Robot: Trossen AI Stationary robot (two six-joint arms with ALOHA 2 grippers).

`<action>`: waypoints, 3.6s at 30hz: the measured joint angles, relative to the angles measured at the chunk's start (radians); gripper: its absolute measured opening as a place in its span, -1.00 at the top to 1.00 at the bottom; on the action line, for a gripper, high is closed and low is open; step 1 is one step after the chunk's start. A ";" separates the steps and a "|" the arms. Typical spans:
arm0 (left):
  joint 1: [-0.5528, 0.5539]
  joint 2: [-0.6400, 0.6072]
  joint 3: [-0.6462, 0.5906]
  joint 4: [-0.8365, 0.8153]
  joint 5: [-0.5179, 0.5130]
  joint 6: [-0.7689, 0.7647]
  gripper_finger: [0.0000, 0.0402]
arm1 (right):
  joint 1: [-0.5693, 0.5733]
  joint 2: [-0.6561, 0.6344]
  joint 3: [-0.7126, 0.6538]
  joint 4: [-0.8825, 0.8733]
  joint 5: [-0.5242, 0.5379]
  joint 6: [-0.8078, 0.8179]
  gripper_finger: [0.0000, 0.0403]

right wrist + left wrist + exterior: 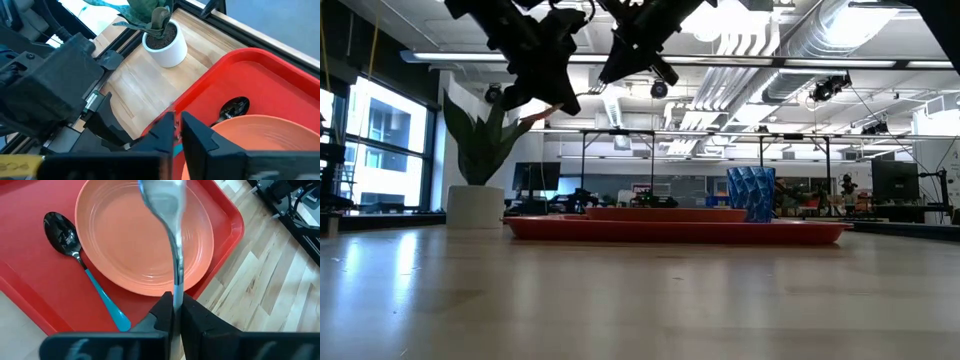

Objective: Pick and place plate/cup/fork/spoon on tray
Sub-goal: Adjust the utensils on the pink tray

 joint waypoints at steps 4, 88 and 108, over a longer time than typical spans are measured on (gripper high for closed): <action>0.000 0.000 0.000 0.000 0.000 -0.002 0.99 | 0.000 -0.001 0.000 0.002 0.000 -0.002 0.74; 0.231 0.153 -0.528 0.874 0.309 -0.422 1.00 | -0.174 -0.106 0.432 -0.401 -0.094 -0.528 0.59; 0.323 0.241 -0.527 0.870 0.410 -0.420 1.00 | -0.174 -0.105 0.432 -0.408 -0.097 -0.545 0.59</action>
